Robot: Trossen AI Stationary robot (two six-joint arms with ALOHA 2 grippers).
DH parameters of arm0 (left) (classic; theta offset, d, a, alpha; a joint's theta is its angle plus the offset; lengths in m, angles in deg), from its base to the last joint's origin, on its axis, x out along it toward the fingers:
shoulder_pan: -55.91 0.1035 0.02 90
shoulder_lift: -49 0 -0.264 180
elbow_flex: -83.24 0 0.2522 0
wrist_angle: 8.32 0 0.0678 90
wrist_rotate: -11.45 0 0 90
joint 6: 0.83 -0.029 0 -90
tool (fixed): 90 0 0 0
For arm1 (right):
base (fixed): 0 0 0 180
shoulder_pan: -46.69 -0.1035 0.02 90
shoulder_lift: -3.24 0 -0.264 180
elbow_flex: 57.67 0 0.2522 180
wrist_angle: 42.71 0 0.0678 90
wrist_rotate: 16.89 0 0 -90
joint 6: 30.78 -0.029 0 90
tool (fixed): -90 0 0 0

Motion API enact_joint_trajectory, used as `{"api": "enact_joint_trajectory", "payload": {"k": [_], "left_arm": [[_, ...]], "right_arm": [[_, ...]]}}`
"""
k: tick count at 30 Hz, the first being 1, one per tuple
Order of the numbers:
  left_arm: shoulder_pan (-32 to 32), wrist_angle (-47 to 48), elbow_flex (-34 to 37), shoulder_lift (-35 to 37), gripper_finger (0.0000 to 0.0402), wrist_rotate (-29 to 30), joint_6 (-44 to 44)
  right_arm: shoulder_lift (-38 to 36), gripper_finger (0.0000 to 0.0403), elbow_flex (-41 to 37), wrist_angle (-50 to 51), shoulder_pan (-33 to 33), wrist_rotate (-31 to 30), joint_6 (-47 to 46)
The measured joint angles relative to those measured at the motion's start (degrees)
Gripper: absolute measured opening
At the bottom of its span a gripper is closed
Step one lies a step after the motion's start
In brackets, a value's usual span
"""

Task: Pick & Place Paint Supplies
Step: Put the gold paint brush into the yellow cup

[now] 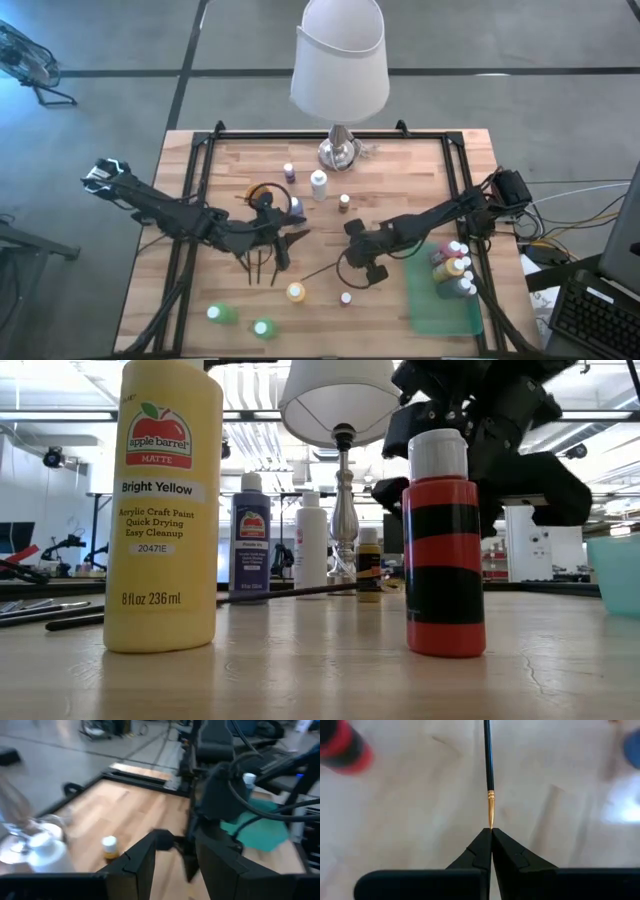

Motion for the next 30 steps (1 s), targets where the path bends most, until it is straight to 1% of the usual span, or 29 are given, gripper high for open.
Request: {"api": "enact_joint_trajectory", "payload": {"k": [3,6,10,16,19,22,24,25,26,30], "left_arm": [[1.9,1.9,-1.4,0.0,0.0147,-5.2,1.6],[3.2,4.6,-3.6,0.1,0.0147,-7.2,2.4],[4.4,9.9,-6.8,0.2,0.0147,-7.3,2.3],[6.2,21.2,-12.6,0.2,0.0147,-7.4,3.8],[6.6,25.9,-15.4,0.5,0.0147,-7.3,3.5],[7.2,28.3,-17.4,0.9,0.0147,-7.3,2.7],[8.2,29.2,-18.0,0.9,0.0147,-7.8,2.7],[9.0,29.3,-18.1,0.9,0.0147,-8.6,3.2],[9.9,29.4,-18.1,0.9,0.0147,-10.8,3.9],[14.2,29.3,-17.7,0.8,0.0147,-22.7,8.0]], "right_arm": [[0.0,0.0008,3.4,5.5,0.0,-3.4,1.1],[-0.1,0.0008,6.7,10.1,0.0,-5.8,2.4],[-0.1,0.0008,10.7,14.8,0.0,-7.4,4.1],[-0.1,0.0008,15.7,21.7,-0.1,-8.9,5.1],[-0.2,0.0008,16.4,23.2,-0.4,-9.0,5.2],[-0.4,0.0008,16.4,23.5,-1.2,-9.1,6.2],[-0.6,0.0008,16.4,23.4,-2.2,-10.8,7.7],[-0.8,0.0008,16.4,23.2,-2.8,-12.5,8.5],[-0.9,0.0008,16.4,23.2,-3.5,-14.8,9.3],[-1.3,0.0008,17.1,23.2,-6.5,-25.5,12.3]]}}
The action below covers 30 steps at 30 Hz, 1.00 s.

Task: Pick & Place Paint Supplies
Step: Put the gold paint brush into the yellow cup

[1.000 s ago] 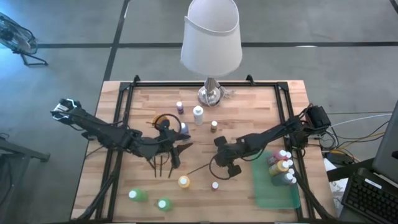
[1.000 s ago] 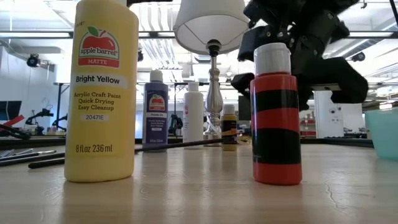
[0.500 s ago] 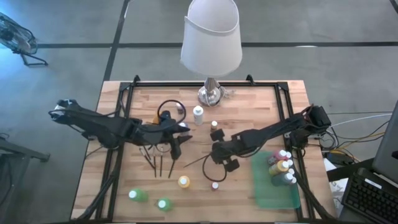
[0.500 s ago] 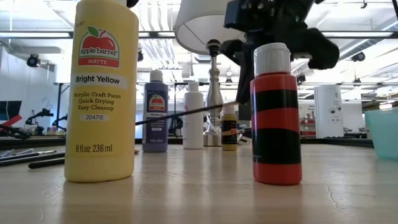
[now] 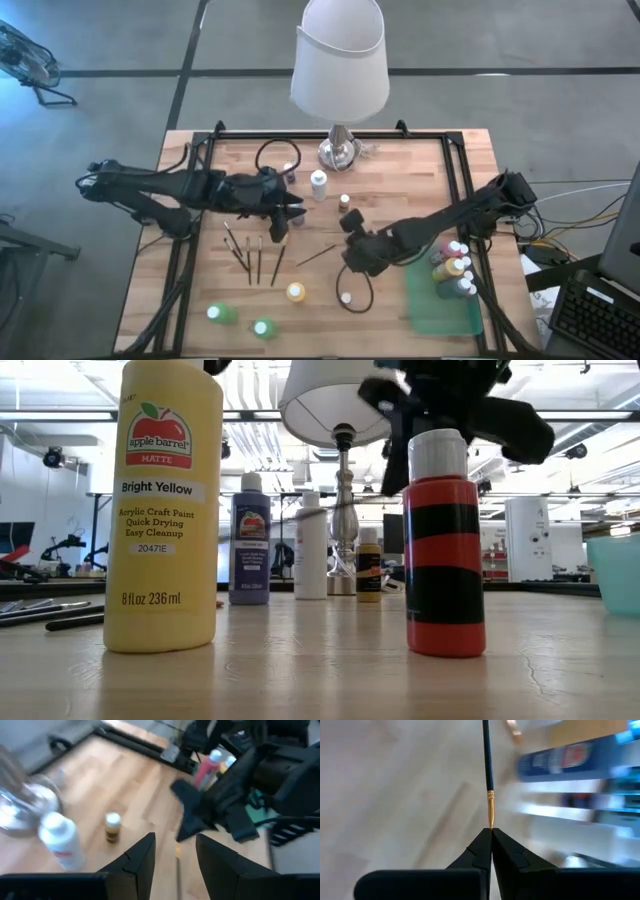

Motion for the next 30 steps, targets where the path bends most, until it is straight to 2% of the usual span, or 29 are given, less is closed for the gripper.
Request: {"api": "enact_joint_trajectory", "payload": {"k": [5,11,14,17,24,30], "left_arm": [[3.4,-0.8,0.6,-1.0,0.0147,-6.5,2.7],[6.7,-3.8,0.6,-3.1,0.0147,-17.5,5.0],[8.3,-4.1,0.6,-4.6,0.0147,-21.0,6.3],[9.5,-5.2,0.6,-6.8,0.0147,-24.9,7.4],[10.1,-11.7,0.5,-11.8,0.0147,-40.2,10.4],[10.2,-11.7,0.3,-13.8,0.0147,-41.1,10.8]], "right_arm": [[-0.3,0.0008,1.9,-0.2,-4.0,-11.5,3.9],[-0.3,0.0008,3.3,-1.5,-8.3,-24.3,9.3],[-0.3,0.0008,3.5,-3.5,-9.7,-29.4,13.1],[-0.3,0.0008,3.5,-6.9,-10.4,-31.1,17.1],[-0.3,0.0008,3.5,-10.0,-10.6,-31.4,20.7],[-0.3,0.0008,3.6,-11.1,-10.8,-31.3,22.4]]}}
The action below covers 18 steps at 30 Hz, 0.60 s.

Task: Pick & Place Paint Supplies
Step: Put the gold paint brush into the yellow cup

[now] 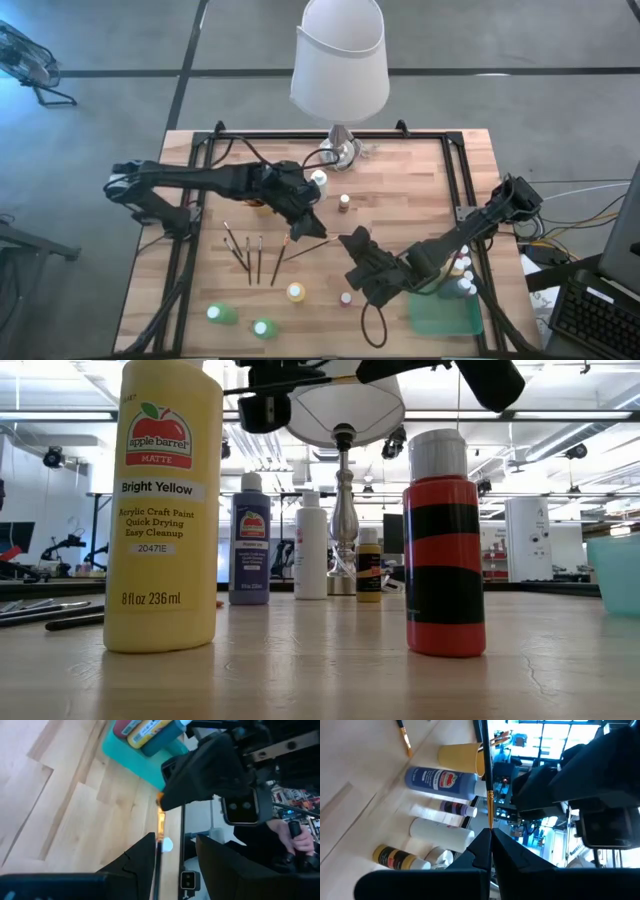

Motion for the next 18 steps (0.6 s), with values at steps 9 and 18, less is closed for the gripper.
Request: {"api": "enact_joint_trajectory", "payload": {"k": [9,18], "left_arm": [[0.0,-0.5,0.0,-1.4,0.0147,-1.2,0.5],[0.0,-0.5,0.0,-1.4,0.0147,-2.5,0.5]], "right_arm": [[0.0,0.0008,0.1,-5.4,0.0,0.0,3.7],[0.0,0.0008,0.1,-8.8,1.0,0.2,7.8]]}}
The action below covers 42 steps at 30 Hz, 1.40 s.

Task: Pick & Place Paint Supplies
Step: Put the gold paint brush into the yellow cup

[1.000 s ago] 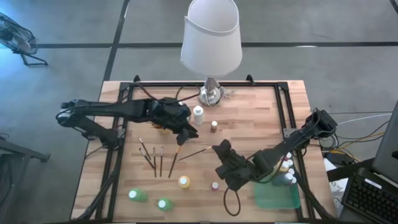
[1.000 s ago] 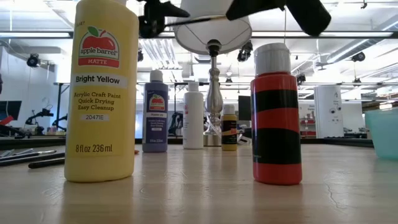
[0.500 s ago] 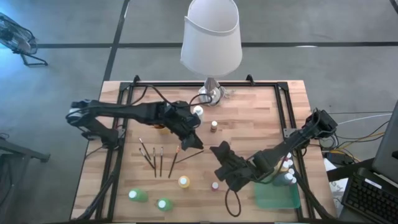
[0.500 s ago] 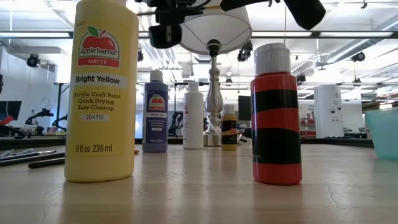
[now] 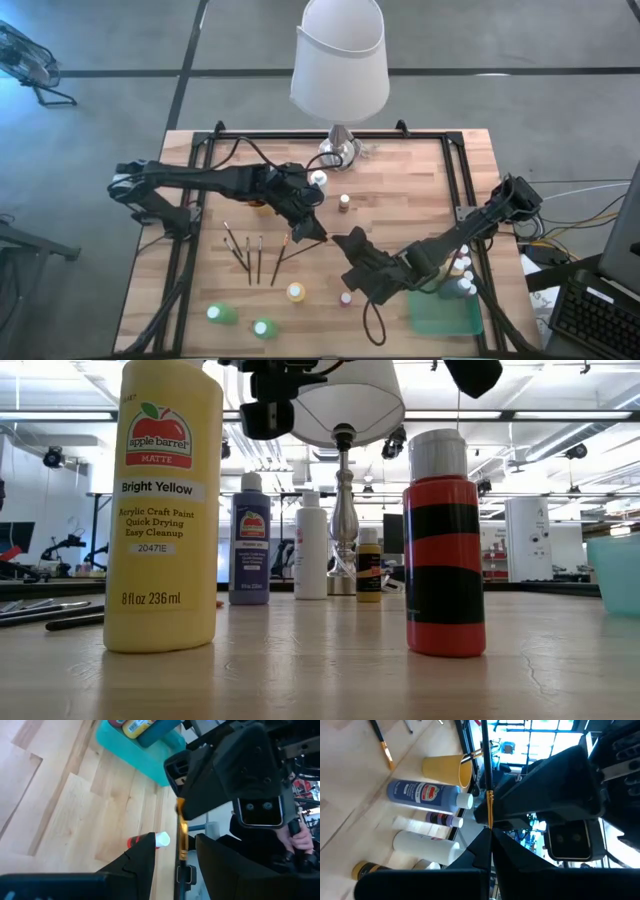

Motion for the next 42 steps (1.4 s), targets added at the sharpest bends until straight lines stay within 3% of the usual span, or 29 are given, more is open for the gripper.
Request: {"api": "enact_joint_trajectory", "payload": {"k": [8,23,34,38,42], "left_arm": [[0.0,0.0,0.0,0.0,0.0132,-1.2,-0.2],[0.0,0.4,0.2,0.0,0.0014,-0.8,-0.8],[0.0,0.1,0.2,0.0,0.0014,-0.5,-0.9],[0.0,-0.4,0.2,0.0,0.0014,-0.4,-1.0],[0.1,-0.1,0.2,0.0,0.0014,0.0,-1.4]], "right_arm": [[0.0,0.0008,0.0,0.0,1.4,0.0,0.0],[0.0,0.0008,0.0,-0.3,1.8,-0.2,0.0],[0.0,0.0010,0.0,-0.9,1.8,-1.0,-2.9],[0.0,0.0041,0.1,-0.8,1.2,-3.7,-5.2],[-0.5,0.0095,0.1,-0.6,0.6,-4.4,-13.5]]}}
